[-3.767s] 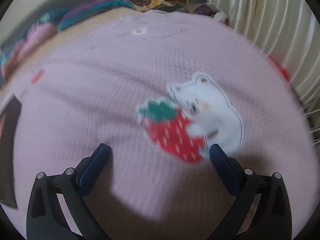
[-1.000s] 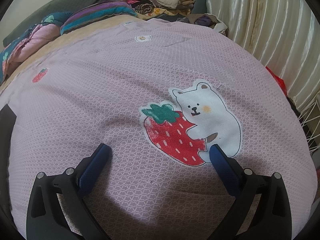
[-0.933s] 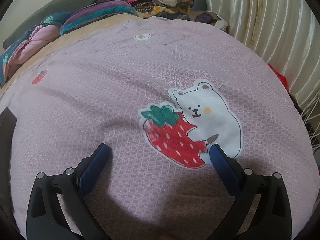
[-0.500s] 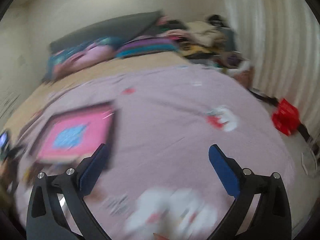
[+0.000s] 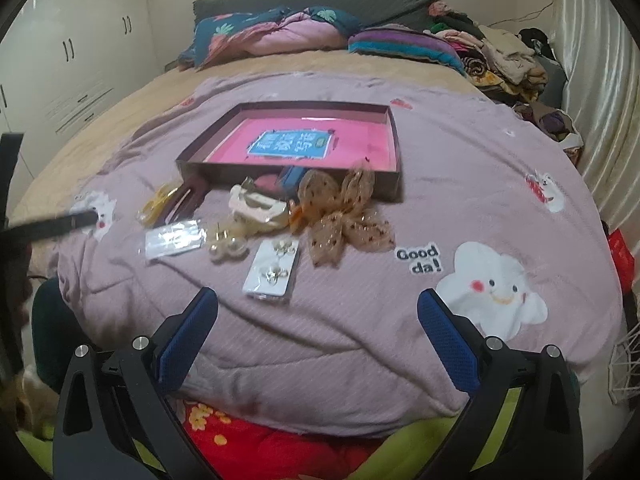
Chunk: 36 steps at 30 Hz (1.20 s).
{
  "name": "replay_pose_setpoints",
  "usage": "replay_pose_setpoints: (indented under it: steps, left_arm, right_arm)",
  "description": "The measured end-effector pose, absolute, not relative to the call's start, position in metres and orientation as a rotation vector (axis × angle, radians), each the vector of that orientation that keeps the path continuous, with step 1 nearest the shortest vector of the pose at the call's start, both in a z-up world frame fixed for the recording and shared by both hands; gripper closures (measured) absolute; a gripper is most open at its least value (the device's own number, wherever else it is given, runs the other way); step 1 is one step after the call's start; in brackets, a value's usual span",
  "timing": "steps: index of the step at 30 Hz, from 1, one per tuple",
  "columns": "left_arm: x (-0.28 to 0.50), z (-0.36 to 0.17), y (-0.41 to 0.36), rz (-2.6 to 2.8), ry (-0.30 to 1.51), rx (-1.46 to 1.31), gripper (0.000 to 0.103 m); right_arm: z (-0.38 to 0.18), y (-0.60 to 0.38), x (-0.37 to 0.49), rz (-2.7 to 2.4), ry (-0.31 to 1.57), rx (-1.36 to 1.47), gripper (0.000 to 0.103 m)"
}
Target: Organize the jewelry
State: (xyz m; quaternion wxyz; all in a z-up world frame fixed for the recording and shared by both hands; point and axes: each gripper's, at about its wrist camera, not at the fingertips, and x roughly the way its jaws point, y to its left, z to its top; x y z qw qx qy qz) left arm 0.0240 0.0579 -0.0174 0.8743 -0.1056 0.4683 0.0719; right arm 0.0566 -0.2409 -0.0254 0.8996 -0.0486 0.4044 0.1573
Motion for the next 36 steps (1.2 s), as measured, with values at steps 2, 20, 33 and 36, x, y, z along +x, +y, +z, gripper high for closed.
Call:
replay_pose_setpoints:
  steps: [2,20,33,36]
  left_arm:
    - [0.018,-0.021,0.040,0.123,0.985,-0.218,0.008]
    - [-0.001,-0.003,0.001,0.044,0.914,-0.136,0.008]
    - [-0.001,-0.001,-0.001,0.045,0.908,-0.135,0.008]
    - [-0.001,-0.001,-0.001,0.048,0.907,-0.132,0.008]
  right_arm:
    - [-0.026,-0.243,0.053,0.335,0.842,-0.079,0.004]
    - [-0.014,-0.250,0.031,0.372,0.805,-0.050,0.004]
    - [-0.011,-0.252,0.029,0.380,0.797,-0.043,0.004]
    - [-0.010,-0.252,0.030,0.379,0.798,-0.042,0.004]
